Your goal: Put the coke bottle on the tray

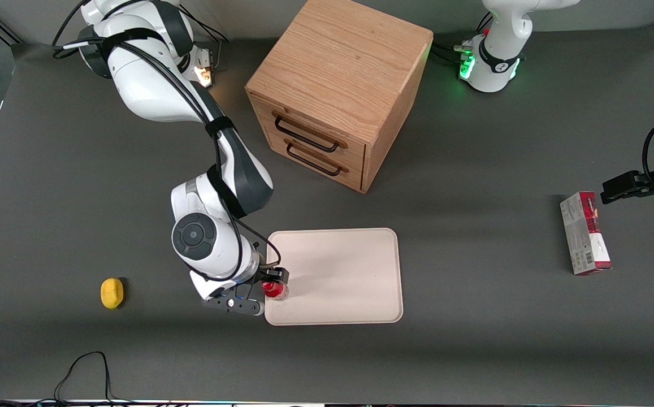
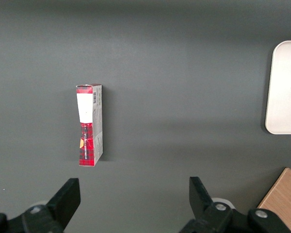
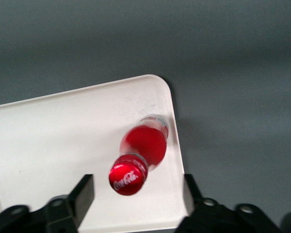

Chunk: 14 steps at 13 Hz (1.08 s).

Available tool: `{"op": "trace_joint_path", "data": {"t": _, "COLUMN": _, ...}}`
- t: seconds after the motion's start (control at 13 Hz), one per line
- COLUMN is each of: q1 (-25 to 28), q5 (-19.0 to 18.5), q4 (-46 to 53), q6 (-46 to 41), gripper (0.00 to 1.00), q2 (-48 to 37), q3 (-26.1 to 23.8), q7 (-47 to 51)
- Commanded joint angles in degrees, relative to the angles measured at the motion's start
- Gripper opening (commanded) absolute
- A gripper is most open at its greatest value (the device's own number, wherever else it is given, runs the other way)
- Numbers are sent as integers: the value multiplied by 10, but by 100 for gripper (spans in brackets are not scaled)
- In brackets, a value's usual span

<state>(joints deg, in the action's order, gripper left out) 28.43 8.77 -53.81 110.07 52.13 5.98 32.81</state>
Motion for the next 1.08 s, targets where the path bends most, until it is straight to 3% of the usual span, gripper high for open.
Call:
{"op": "trace_joint_path", "data": {"t": 0.0, "q1": -4, "q5": -15, "q4": 9, "q6": -19, "gripper": 100, "q2": -23, "q3": 3, "q7": 9}}
{"op": "trace_joint_path", "data": {"t": 0.23, "q1": -6, "q5": -15, "q4": -84, "q6": -128, "gripper": 100, "q2": -143, "q3": 11, "q7": -38}}
{"op": "trace_joint_path", "data": {"t": 0.46, "q1": -5, "q5": -37, "q4": -339, "q6": -107, "gripper": 100, "q2": -360, "q3": 42, "q7": -166}}
{"op": "trace_joint_path", "data": {"t": 0.62, "q1": -1, "q5": -45, "q4": -440, "q6": -111, "gripper": 100, "q2": -463, "q3": 85, "q7": -226}}
{"op": "trace_joint_path", "data": {"t": 0.77, "q1": 0, "q5": -77, "q4": -497, "q6": -113, "gripper": 100, "q2": -539, "q3": 103, "q7": -233}}
{"op": "trace_joint_path", "data": {"t": 1.0, "q1": -1, "q5": -89, "q4": -531, "q6": -120, "gripper": 100, "q2": -602, "q3": 122, "q7": -283}}
